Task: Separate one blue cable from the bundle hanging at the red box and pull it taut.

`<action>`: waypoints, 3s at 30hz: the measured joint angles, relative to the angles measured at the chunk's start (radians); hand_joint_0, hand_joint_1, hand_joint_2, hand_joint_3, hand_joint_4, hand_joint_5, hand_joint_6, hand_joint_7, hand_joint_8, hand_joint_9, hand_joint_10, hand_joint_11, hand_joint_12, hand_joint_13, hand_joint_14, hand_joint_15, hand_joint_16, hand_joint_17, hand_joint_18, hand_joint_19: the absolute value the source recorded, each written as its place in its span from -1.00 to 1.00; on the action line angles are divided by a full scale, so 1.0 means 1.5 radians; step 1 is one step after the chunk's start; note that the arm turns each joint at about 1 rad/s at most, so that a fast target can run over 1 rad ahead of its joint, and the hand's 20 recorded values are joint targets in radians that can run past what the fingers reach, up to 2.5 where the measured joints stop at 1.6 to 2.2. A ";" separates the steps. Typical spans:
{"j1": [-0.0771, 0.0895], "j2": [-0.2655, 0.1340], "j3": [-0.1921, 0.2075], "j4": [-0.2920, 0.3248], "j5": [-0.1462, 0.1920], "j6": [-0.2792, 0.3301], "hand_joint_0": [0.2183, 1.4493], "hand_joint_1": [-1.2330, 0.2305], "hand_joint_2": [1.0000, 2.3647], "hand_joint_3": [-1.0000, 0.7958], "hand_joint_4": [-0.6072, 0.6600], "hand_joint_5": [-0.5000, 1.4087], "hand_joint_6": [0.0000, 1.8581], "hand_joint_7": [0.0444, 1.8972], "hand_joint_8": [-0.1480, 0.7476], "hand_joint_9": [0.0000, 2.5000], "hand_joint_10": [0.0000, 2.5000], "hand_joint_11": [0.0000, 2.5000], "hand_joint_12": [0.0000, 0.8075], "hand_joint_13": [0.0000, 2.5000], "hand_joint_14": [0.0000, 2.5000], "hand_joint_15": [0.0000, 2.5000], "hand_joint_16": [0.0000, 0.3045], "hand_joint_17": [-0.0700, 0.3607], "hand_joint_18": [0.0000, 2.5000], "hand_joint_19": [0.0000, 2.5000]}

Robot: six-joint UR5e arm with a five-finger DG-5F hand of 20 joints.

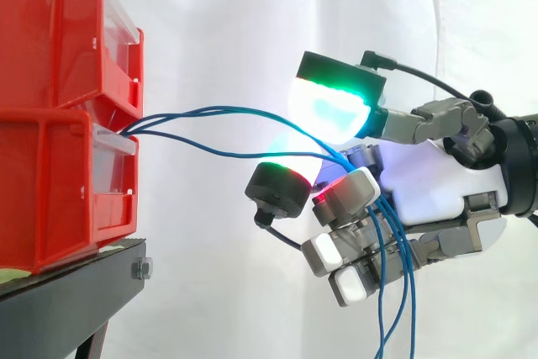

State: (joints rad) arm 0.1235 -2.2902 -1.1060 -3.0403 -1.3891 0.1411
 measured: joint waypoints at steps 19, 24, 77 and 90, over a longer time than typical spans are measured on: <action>-0.001 0.000 0.000 0.002 0.002 0.000 -0.34 0.09 -1.00 -0.44 0.08 -0.68 -0.01 -0.02 0.09 -0.09 -0.99 -0.10 -0.04 -0.32 -0.98 -0.51 -0.66 -0.14 -0.42 -0.50; -0.001 0.000 0.000 0.001 0.002 0.000 -0.31 -0.10 -0.99 -0.35 0.12 -0.69 0.01 0.00 0.12 -0.12 -0.99 -0.09 -0.03 -0.33 -0.98 -0.51 -0.66 -0.13 -0.44 -0.50; 0.002 0.000 -0.002 0.003 0.002 -0.002 -0.46 -0.23 -1.00 -0.44 0.14 -0.69 -0.02 -0.09 0.11 -0.08 -0.99 -0.06 -0.02 -0.29 -0.98 -0.49 -0.63 -0.09 -0.41 -0.51; 0.003 0.000 -0.002 0.003 0.002 -0.002 -0.19 -0.43 -0.99 -0.34 0.00 -0.70 -0.01 0.00 0.07 -0.10 -0.99 -0.05 -0.06 -0.30 -0.98 -0.50 -0.65 -0.12 -0.41 -0.54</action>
State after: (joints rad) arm 0.1273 -2.2900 -1.1088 -3.0357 -1.3862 0.1378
